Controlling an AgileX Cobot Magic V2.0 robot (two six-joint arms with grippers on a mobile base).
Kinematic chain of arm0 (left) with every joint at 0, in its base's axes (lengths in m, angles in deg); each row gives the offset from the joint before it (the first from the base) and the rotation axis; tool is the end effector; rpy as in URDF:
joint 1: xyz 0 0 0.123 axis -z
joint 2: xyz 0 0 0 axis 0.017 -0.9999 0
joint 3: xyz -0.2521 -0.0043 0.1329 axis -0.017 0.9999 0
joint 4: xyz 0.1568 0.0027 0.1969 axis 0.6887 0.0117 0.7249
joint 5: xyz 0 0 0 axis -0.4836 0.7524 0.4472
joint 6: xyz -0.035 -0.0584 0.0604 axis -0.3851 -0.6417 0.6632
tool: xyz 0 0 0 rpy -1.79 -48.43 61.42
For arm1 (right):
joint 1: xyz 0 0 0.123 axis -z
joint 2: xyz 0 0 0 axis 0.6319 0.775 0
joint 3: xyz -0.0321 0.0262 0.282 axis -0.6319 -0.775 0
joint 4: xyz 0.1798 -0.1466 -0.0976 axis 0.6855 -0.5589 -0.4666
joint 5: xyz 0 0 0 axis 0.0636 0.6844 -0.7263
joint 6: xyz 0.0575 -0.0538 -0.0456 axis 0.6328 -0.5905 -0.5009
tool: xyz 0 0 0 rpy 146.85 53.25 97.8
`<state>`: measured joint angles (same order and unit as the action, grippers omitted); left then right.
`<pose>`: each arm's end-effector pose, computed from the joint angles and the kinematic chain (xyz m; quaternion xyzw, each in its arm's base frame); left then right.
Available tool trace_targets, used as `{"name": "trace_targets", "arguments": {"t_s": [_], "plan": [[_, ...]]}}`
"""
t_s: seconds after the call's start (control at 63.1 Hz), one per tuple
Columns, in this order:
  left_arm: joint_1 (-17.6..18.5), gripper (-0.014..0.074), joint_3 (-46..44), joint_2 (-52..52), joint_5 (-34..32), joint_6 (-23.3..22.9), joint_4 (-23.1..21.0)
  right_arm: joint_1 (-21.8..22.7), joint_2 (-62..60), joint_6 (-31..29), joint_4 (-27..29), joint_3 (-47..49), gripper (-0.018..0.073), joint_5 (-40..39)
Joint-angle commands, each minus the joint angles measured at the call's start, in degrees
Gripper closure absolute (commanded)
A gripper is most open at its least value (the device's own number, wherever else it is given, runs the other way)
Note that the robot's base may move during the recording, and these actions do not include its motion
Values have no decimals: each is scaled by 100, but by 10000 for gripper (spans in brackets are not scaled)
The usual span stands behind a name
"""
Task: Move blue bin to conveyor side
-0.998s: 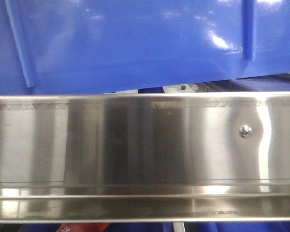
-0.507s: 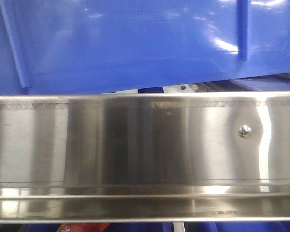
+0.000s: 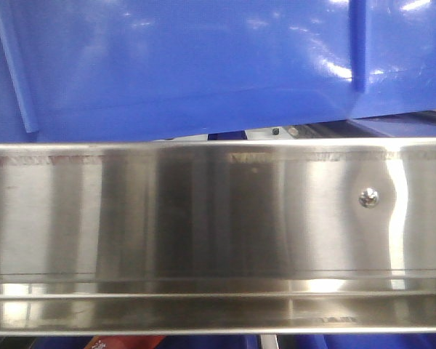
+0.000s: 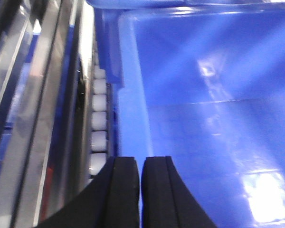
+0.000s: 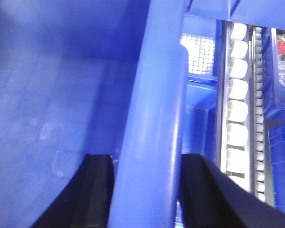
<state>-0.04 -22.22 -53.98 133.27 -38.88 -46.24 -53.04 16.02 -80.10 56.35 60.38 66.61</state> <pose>0.2653 -0.0028 0.4311 -0.0216 0.9071 -0.0479 0.4177 0.3155 0.0795 0.4242 -0.1213 0.9435 0.0448 0.3050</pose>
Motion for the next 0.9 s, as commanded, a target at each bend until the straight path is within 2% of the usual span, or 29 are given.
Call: {"name": "trace_targets", "arguments": {"t_s": [0.0,0.19,0.253,0.317,0.428,0.634,0.887], "plan": [[4,520,-37,8,0,9,-160,9,-53,83,-145,-24,631,-68],[4,221,-37,-112,-43,-2,-182,9,-53,83,-145,-24,631,-68],[4,127,-37,-220,-15,-196,-217,9,-53,83,-145,-24,631,-68],[4,73,-37,-359,18,-383,-309,9,-53,83,-145,-24,631,-68],[4,58,-37,-586,123,-465,-450,9,-53,83,-145,-24,631,-68],[4,59,-37,-898,654,-605,-451,9,-53,83,-145,-24,631,-68],[4,59,-37,-911,677,-605,-359,9,-53,83,-145,-24,631,-68]]}}
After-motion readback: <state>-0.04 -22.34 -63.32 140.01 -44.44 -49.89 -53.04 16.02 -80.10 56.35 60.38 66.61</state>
